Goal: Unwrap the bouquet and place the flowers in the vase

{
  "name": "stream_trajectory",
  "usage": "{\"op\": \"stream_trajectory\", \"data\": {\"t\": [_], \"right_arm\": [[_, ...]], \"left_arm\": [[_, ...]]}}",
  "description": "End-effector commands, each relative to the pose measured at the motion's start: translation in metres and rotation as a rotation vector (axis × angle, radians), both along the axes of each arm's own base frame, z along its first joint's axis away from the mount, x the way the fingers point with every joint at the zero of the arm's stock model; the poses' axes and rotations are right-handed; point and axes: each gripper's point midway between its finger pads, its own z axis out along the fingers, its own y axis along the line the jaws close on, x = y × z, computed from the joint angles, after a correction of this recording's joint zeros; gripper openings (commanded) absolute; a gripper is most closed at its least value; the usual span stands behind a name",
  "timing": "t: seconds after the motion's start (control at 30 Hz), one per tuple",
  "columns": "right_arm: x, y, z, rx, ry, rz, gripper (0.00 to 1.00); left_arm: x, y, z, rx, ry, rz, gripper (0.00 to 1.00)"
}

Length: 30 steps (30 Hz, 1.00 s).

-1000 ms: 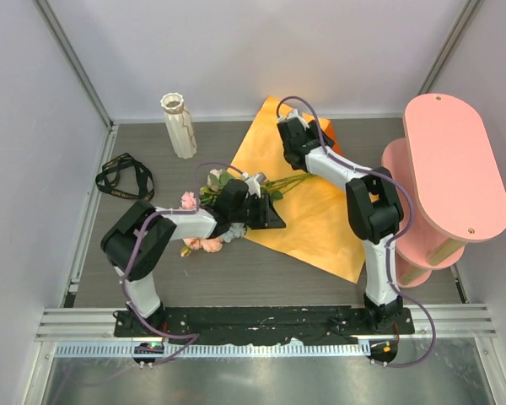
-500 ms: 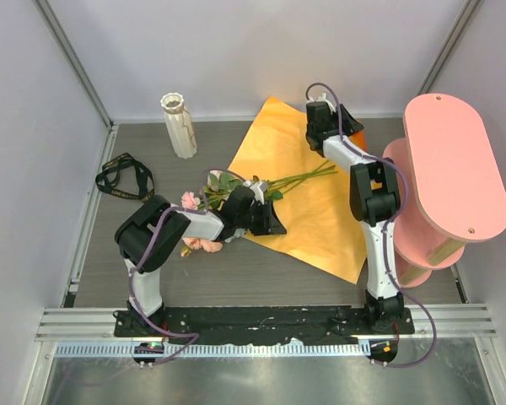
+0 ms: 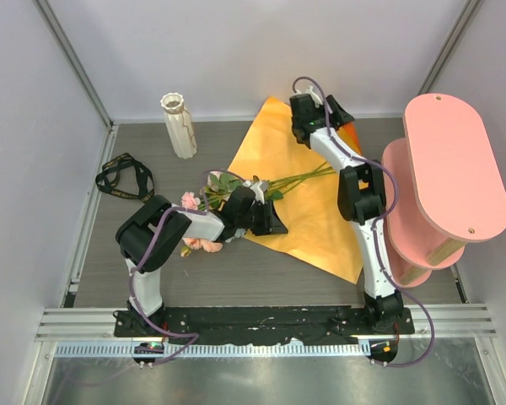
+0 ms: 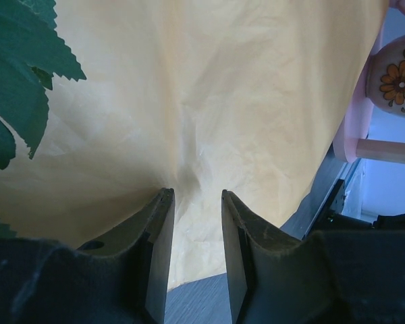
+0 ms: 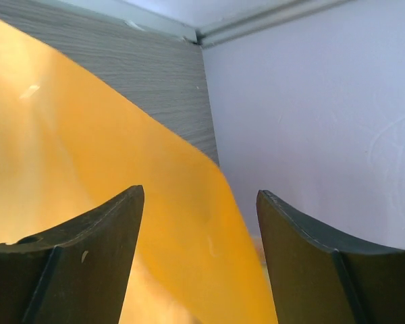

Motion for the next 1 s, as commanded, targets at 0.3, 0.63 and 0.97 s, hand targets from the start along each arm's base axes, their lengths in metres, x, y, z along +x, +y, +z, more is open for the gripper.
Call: {"op": "stream_trajectory", "data": {"t": [0.3,0.63,0.97], "right_arm": [[-0.044,0.128,0.02,0.359,0.034,0.325,0.54],[0.008,0.004,-0.023,0.166,-0.012,0.053,0.4],[0.032,-0.028,-0.031,0.133,-0.081,-0.038,0.5]], "left_arm": [[0.0,-0.01,0.016,-0.093,-0.006,0.004,0.38],[-0.003,-0.01,0.013,-0.08,-0.006,-0.019,0.41],[-0.01,-0.006,0.07,-0.122,-0.083,-0.061,0.52]]}}
